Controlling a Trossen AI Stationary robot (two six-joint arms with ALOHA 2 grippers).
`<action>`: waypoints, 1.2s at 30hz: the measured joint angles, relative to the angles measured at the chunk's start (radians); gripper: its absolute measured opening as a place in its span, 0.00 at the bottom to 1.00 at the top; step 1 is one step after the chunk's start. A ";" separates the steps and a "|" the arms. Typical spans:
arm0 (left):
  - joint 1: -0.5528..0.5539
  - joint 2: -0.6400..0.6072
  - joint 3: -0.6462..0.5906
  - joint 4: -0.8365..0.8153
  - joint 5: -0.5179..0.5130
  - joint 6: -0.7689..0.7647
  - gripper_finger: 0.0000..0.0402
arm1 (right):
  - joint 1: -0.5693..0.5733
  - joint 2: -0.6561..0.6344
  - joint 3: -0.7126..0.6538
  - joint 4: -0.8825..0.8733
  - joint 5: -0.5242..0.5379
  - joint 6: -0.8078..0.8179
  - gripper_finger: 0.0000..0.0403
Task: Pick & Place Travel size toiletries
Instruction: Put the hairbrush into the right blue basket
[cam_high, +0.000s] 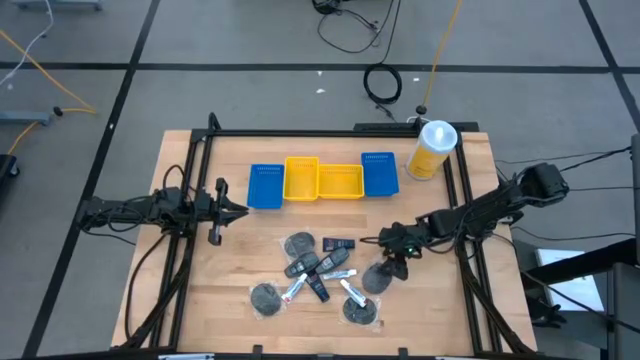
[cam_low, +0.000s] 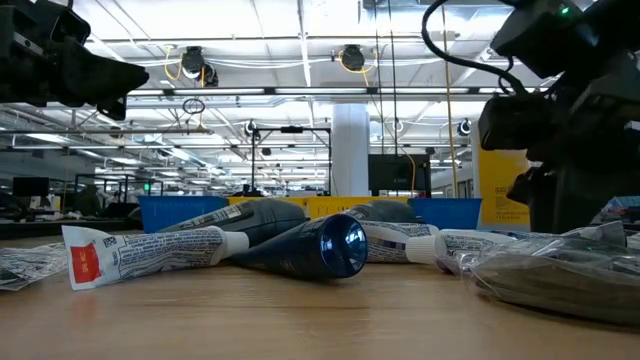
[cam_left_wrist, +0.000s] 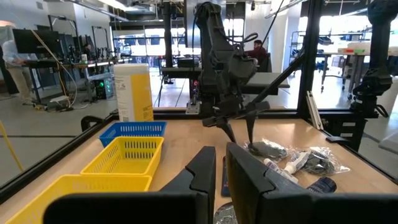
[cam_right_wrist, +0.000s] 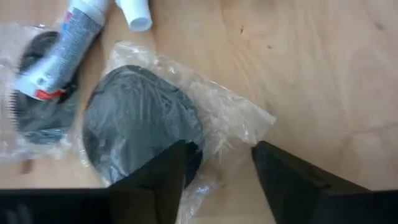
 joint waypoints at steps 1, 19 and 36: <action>0.000 0.000 0.000 0.000 0.000 0.000 0.09 | 0.012 0.001 -0.001 0.002 0.028 -0.010 0.37; 0.000 0.000 0.000 0.000 0.001 0.000 0.09 | 0.005 -0.210 0.298 -0.384 0.474 -0.262 0.01; 0.000 0.000 0.000 0.000 0.001 0.000 0.09 | -0.462 -0.125 0.401 -0.417 0.900 -0.815 0.00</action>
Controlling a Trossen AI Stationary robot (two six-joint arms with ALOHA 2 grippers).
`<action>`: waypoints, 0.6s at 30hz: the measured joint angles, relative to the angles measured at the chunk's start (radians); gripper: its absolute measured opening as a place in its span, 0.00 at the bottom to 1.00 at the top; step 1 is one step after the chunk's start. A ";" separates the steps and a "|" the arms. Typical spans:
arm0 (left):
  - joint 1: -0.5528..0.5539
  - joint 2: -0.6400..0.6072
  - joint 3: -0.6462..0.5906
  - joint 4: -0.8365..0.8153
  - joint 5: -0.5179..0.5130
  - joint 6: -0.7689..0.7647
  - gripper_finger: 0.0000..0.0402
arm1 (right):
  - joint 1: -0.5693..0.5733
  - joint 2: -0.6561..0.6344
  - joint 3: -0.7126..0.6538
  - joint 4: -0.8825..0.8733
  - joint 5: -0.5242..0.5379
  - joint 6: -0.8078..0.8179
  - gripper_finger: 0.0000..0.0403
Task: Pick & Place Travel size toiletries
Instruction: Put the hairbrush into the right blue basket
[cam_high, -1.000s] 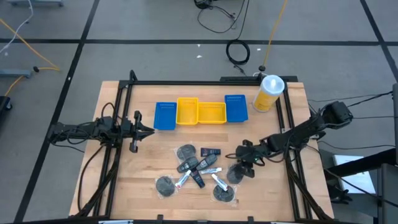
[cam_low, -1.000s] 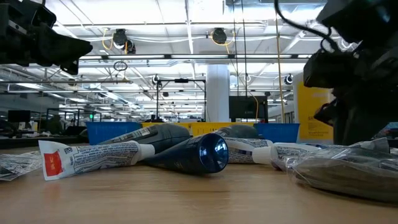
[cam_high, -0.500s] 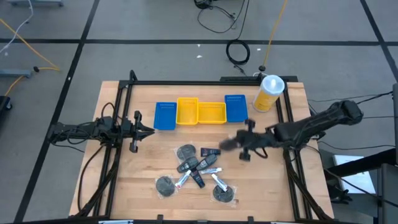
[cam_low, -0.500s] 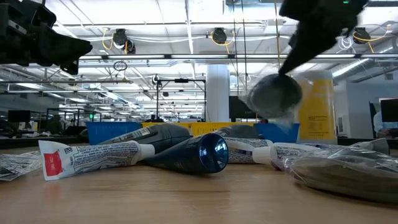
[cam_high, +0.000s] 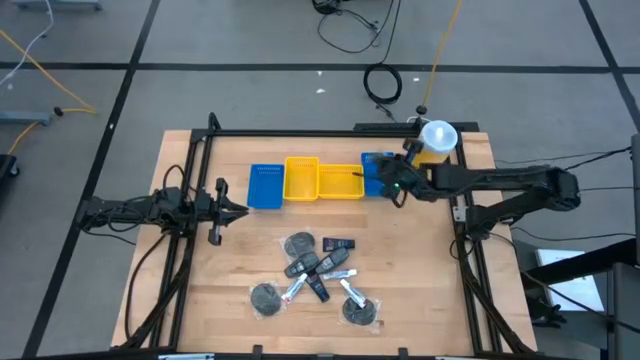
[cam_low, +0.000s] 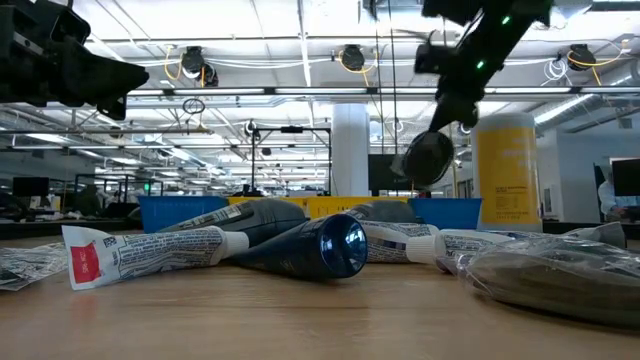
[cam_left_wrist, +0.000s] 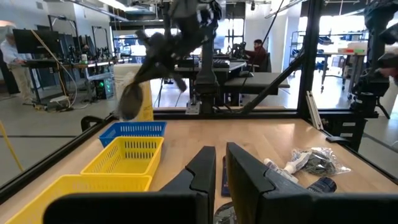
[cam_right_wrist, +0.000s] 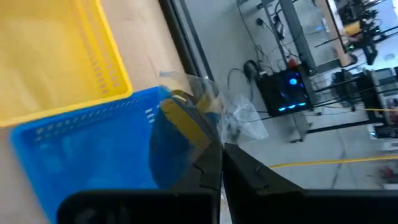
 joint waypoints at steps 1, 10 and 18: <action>0.000 0.000 0.000 0.000 0.000 0.000 0.09 | -0.007 0.020 -0.017 0.026 0.005 -0.017 0.00; 0.000 0.000 0.000 0.000 0.002 0.000 0.09 | 0.021 0.197 -0.131 0.270 0.224 -0.186 0.00; 0.000 0.000 0.000 0.000 0.004 0.000 0.09 | 0.051 0.242 -0.132 0.230 0.015 -0.125 0.02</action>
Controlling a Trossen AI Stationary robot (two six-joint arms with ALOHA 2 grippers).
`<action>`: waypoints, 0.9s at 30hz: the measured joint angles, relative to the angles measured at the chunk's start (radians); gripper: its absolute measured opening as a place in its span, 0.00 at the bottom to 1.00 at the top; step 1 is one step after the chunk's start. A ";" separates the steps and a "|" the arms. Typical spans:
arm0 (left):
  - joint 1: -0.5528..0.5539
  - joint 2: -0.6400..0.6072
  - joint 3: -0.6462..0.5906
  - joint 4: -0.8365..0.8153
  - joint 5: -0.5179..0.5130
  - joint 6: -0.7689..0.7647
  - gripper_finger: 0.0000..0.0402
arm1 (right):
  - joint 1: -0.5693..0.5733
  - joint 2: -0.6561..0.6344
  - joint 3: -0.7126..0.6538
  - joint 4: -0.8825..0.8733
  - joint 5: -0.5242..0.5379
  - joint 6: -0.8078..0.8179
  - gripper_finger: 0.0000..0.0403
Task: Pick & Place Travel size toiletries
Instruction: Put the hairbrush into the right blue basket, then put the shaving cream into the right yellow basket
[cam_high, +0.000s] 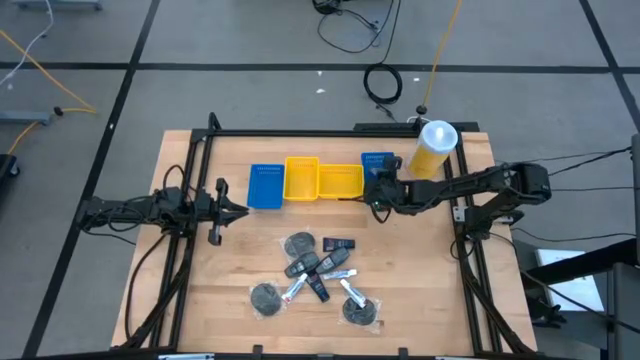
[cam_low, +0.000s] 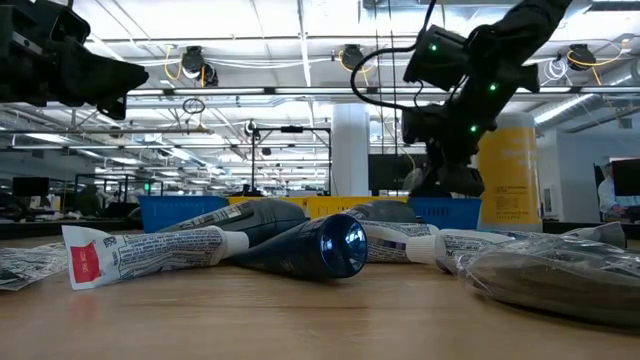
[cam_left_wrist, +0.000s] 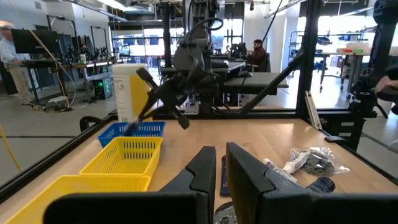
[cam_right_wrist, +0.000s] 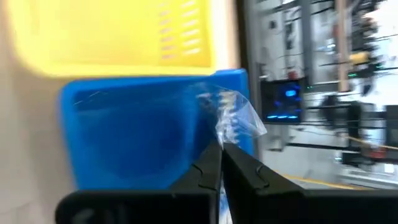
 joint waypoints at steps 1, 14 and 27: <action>0.000 0.000 0.000 0.000 0.000 0.000 0.09 | 0.000 0.000 0.000 -0.015 -0.022 0.019 0.02; 0.000 0.000 0.000 0.000 0.000 0.000 0.09 | -0.015 -0.222 0.001 -0.139 -0.347 0.197 0.33; 0.000 0.000 0.000 0.000 -0.003 0.000 0.09 | 0.266 -0.321 -0.018 0.180 -0.733 0.333 0.48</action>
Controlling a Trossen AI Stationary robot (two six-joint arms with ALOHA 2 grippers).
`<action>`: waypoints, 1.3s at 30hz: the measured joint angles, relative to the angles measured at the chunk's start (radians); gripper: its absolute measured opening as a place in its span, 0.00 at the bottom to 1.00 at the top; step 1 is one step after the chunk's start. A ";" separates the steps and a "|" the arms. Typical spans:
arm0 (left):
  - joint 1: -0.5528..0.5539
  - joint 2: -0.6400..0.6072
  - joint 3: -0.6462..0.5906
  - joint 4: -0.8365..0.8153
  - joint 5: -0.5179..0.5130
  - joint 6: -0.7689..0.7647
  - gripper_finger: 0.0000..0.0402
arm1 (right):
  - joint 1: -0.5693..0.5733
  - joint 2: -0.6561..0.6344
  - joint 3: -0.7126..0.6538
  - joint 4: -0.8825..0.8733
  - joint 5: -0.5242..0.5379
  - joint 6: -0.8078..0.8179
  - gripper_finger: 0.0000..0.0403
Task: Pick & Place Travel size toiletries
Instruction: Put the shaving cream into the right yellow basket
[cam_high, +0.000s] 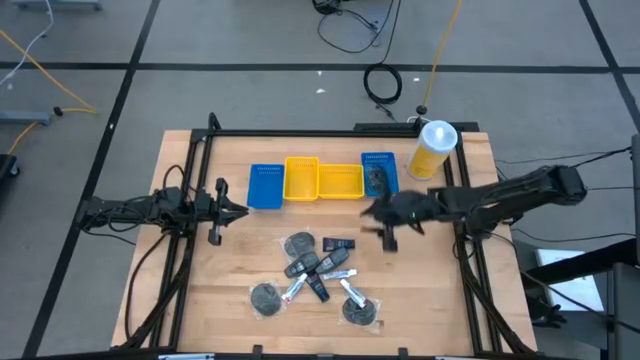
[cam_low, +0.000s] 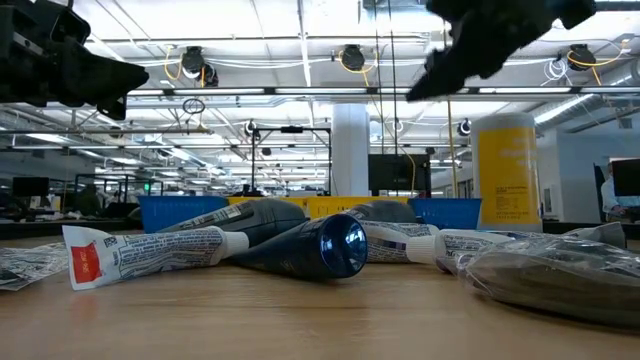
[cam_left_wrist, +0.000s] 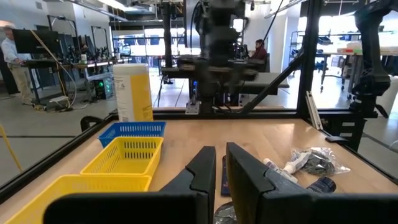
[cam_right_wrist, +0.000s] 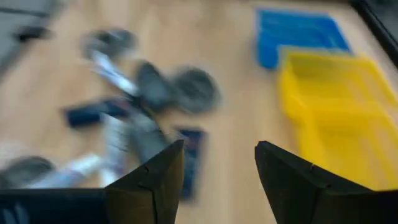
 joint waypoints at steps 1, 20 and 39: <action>0.000 0.000 0.000 0.000 0.000 0.000 0.09 | 0.035 0.019 -0.015 0.055 -0.001 -0.012 0.48; 0.000 0.000 0.000 0.001 0.002 0.000 0.09 | 0.109 0.434 -0.026 0.454 -0.043 -0.010 0.71; 0.000 0.000 0.000 0.000 0.003 0.000 0.09 | 0.045 0.430 -0.082 0.241 0.056 -0.058 0.70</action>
